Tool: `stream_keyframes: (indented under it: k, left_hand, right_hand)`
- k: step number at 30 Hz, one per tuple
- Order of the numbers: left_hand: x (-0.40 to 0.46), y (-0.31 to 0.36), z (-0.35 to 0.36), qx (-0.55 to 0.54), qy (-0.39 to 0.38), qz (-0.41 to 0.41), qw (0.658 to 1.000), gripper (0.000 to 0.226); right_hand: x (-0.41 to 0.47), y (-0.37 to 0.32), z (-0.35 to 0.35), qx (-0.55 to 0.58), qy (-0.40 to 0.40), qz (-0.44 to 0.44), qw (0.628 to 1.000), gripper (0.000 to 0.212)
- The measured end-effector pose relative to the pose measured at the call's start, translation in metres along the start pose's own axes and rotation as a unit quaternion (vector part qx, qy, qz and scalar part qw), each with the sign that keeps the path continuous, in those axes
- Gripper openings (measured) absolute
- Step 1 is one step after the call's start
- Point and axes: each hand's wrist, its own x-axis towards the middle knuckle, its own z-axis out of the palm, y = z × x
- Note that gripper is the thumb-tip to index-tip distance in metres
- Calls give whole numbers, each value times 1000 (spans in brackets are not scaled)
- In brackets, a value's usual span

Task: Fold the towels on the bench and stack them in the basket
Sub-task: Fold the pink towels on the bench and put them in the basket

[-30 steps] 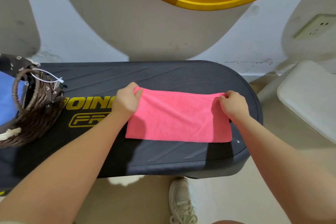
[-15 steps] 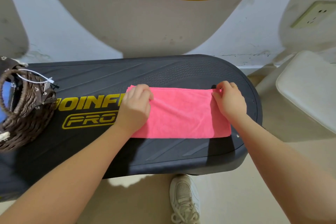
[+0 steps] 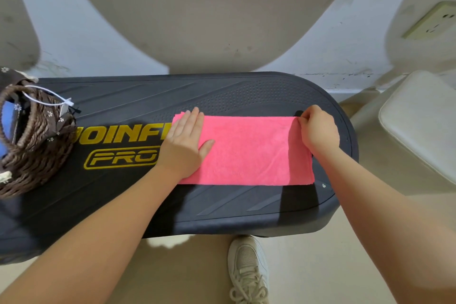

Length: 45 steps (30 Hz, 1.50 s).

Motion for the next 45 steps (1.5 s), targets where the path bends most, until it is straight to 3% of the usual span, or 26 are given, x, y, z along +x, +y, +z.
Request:
stream_keyframes:
  k: [3,5,8,10,13,17,20,24,27,30,35,37,40,43,45]
  left_hand:
    - [5,-2,-2,26,-1,-23,999,68]
    - [7,5,-3,42,15,1,999,67]
    - [3,17,0,22,11,63,998,67]
    - [-3,8,6,19,2,51,998,70]
    - [-5,-19,5,38,-3,28,999,71]
    - [-11,-25,-6,72,-29,2,997,79]
    - [-12,-16,-13,70,-60,-33,995,89]
    - [-7,12,-29,107,-83,-41,990,77]
    - [-9,51,-33,39,-102,56,992,69]
    - [-7,87,-28,5,-143,113,983,78]
    - [-7,110,-15,-24,-201,46,978,110]
    - [-5,108,-12,-24,-214,46,975,114]
    - [-5,98,-20,-69,-216,83,970,102]
    - [-12,91,-32,-144,-161,151,965,71]
    - [-18,89,-38,-271,-149,101,946,66]
  right_hand:
    - [-9,-12,4,-91,39,-52,994,27]
    - [-23,-25,15,-107,85,-177,975,37]
    - [-58,-47,47,-95,7,-364,927,53]
    - [-74,-47,64,-146,-62,-408,899,59]
    - [-73,-26,59,-173,-99,-347,917,70]
    - [-71,14,37,-192,-71,-217,954,81]
    - [-78,33,20,-194,-98,-116,969,67]
    - [-84,31,-1,-151,-86,-73,982,56]
    - [-84,22,-7,-52,-71,-14,996,49]
    - [-83,19,-6,63,-87,55,993,52]
    - [-85,19,-14,247,-140,179,942,23]
    - [-85,17,-22,284,-170,168,928,23]
    - [-87,4,-27,255,-173,67,949,14]
    - [-93,-22,-23,182,-163,-32,969,33]
    - [-98,-40,-14,132,-164,-76,975,44]
